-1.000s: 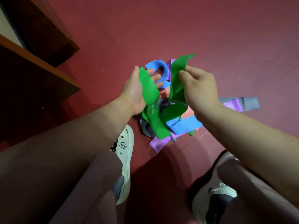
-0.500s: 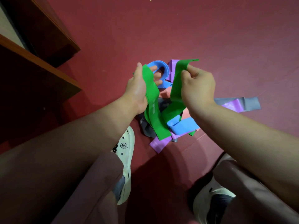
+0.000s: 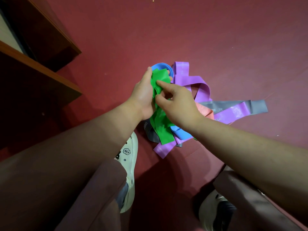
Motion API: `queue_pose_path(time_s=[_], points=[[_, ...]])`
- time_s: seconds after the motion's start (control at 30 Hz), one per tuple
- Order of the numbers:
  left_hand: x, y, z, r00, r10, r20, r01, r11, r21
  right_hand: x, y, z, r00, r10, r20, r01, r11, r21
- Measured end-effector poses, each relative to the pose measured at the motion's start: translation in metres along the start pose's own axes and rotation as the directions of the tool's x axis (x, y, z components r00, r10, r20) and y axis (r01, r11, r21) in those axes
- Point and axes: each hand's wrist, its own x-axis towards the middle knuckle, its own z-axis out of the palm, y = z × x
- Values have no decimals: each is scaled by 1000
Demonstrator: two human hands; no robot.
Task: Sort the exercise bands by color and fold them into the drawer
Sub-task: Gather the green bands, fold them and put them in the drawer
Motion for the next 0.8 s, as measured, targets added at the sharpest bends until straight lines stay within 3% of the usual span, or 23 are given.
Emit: queue_pose_path(time_s=[0.3, 0.8], points=[[-9, 3, 2, 992, -66, 104, 73, 995, -64, 2, 4, 1, 993, 87, -74, -87, 996, 1], [-16, 7, 1, 987, -87, 136, 75, 993, 87, -2, 3, 0, 999, -27, 46, 26, 999, 29]])
